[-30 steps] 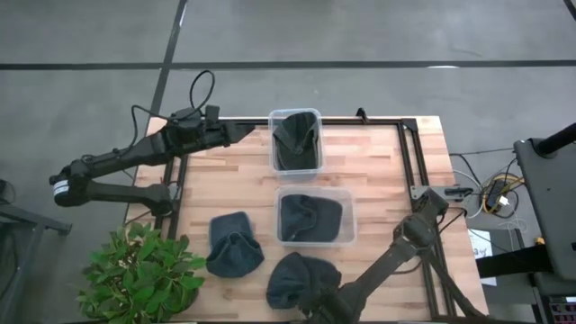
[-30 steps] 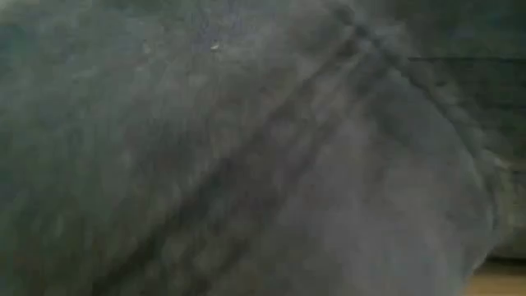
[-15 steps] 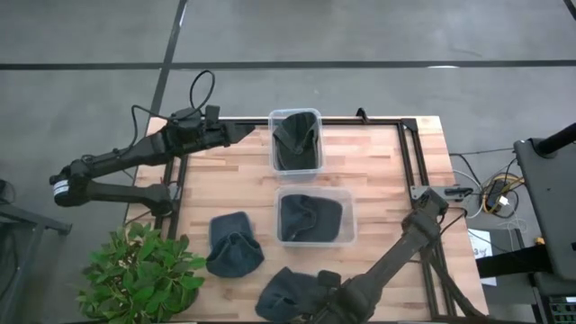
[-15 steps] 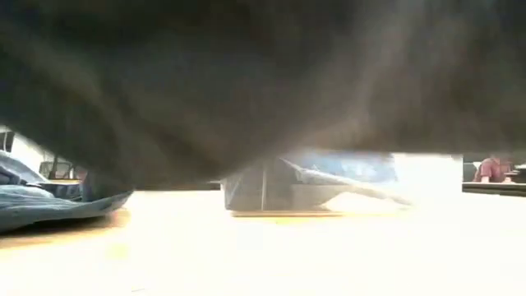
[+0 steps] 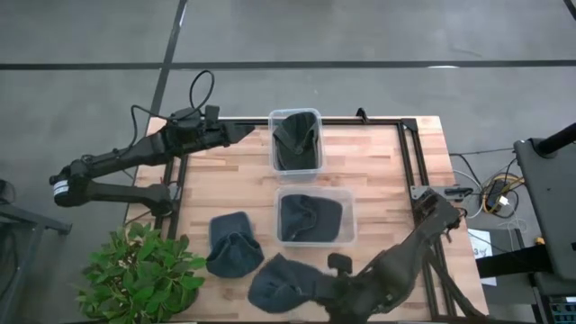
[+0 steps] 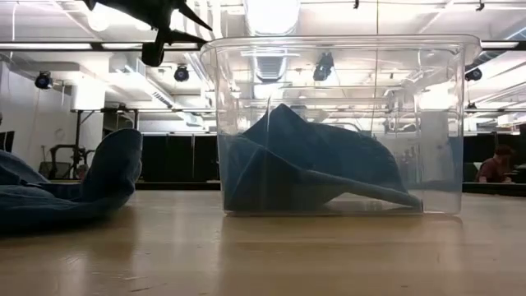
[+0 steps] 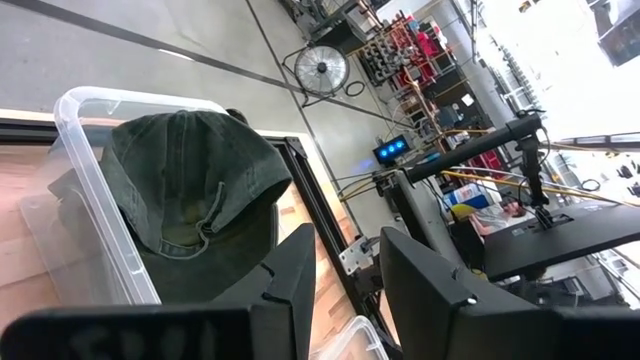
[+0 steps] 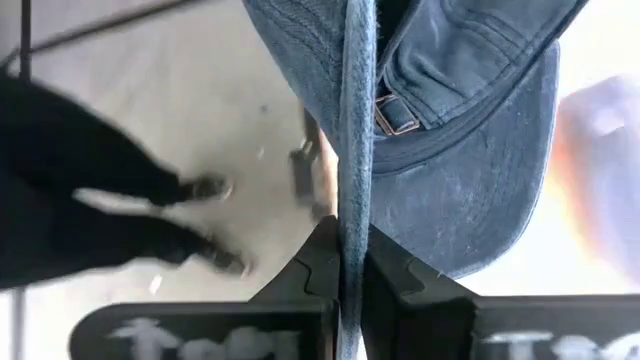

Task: Pick & Place hat
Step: Put the bottom blue cap into the bottom transparent bin

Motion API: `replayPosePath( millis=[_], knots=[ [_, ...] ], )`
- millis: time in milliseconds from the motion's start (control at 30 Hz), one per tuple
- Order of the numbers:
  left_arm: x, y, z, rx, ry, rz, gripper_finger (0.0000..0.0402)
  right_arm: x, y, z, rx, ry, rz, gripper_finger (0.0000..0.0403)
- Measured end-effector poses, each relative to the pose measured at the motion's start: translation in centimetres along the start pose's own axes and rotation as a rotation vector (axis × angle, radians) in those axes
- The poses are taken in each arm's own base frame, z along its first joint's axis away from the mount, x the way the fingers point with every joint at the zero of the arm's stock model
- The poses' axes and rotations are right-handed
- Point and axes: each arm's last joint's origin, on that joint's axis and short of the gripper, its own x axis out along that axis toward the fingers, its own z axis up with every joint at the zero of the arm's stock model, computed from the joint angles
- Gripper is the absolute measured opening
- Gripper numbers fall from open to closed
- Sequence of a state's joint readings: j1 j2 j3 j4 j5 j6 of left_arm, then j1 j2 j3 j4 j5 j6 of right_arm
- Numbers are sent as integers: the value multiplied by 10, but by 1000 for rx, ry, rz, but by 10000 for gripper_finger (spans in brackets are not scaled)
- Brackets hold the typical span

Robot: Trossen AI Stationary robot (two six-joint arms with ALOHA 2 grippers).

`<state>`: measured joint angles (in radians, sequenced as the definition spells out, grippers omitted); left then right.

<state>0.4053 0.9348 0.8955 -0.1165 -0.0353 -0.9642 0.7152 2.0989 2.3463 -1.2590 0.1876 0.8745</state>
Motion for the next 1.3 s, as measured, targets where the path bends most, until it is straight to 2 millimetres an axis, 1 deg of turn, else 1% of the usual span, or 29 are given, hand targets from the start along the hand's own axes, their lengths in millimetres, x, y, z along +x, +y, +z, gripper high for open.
replayPosePath(
  millis=[167, 300, 333, 433, 500, 600, 700, 833, 1000, 1100, 1300],
  knots=[
    [0, 0, 0, 0, 0, -1, 107, -43, -21, 7, 23, -151, -128, 10],
    [0, 0, 0, 0, 1, -1, 107, -72, -44, 9, 59, -236, -277, 11],
    [0, 0, 0, -1, 1, 0, 107, -77, -50, 9, 65, -245, -313, 11],
    [0, 0, 0, -1, 1, 0, 107, -83, -63, 12, 83, -266, -395, 11],
    [0, 0, 0, -1, 2, 2, 107, -80, -69, 18, 56, -277, -429, 11],
    [0, 1, 0, -1, 5, 5, 107, -70, -78, 28, 38, -267, -484, 11],
    [0, 1, 0, -1, 5, 5, 107, -52, -86, 37, 21, -232, -537, 11],
    [0, 1, 0, -1, 5, 6, 107, -27, -94, 43, 7, -176, -589, 11],
    [0, 1, -1, -1, 10, 12, 107, -3, -104, 39, -27, -102, -657, 11],
    [0, 1, -1, -1, 11, 13, 107, 6, -107, 34, -42, -69, -685, 11],
    [0, 2, -1, 9, 14, 18, 107, 6, -109, 27, -22, -50, -683, 11]
  ],
)
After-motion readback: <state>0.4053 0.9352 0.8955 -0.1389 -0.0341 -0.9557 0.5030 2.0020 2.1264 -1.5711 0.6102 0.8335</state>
